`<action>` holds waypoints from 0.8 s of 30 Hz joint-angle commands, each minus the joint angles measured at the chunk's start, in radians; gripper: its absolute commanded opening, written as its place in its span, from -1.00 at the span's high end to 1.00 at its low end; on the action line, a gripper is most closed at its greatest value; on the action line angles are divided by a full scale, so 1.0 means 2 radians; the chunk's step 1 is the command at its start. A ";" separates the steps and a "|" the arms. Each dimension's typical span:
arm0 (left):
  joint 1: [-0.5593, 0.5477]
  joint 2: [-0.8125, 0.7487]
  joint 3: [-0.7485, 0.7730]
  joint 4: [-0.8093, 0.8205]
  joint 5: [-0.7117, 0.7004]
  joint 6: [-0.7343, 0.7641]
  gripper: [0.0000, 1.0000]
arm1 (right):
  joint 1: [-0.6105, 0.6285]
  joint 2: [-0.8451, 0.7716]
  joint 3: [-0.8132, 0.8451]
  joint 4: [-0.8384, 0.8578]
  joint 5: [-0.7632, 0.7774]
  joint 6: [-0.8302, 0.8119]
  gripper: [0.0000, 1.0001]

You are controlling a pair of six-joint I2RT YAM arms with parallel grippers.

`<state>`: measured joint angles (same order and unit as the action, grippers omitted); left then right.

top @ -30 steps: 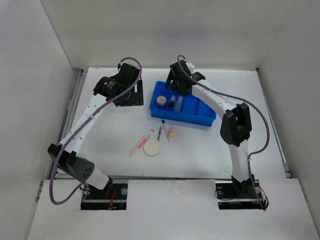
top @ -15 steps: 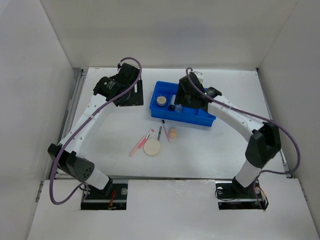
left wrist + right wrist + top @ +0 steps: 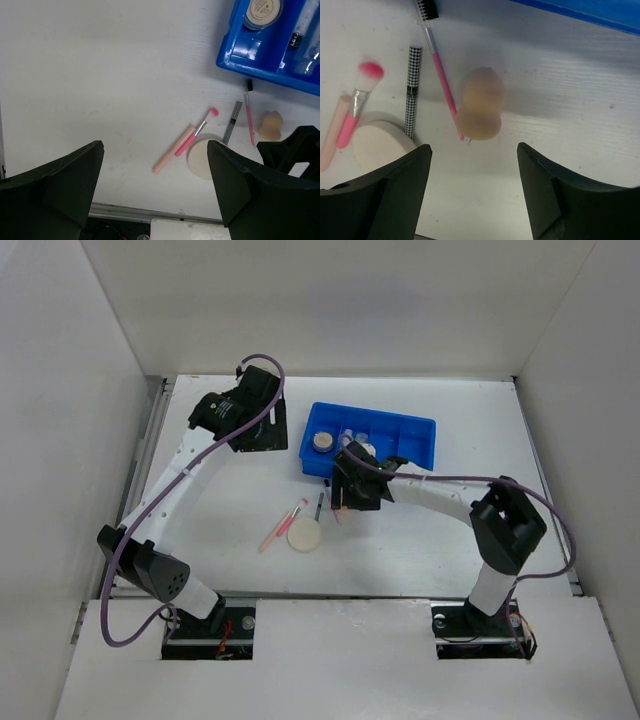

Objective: Organize the makeup

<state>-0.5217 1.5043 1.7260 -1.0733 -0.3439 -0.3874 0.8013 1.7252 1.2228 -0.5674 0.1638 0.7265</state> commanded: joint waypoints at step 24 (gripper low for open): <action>0.002 -0.004 0.005 0.005 0.003 0.003 -0.64 | -0.005 -0.110 0.057 -0.090 0.121 0.018 0.52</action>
<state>-0.5217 1.5097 1.7260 -1.0729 -0.3378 -0.3901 0.7998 1.6062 1.2629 -0.6655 0.2760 0.7628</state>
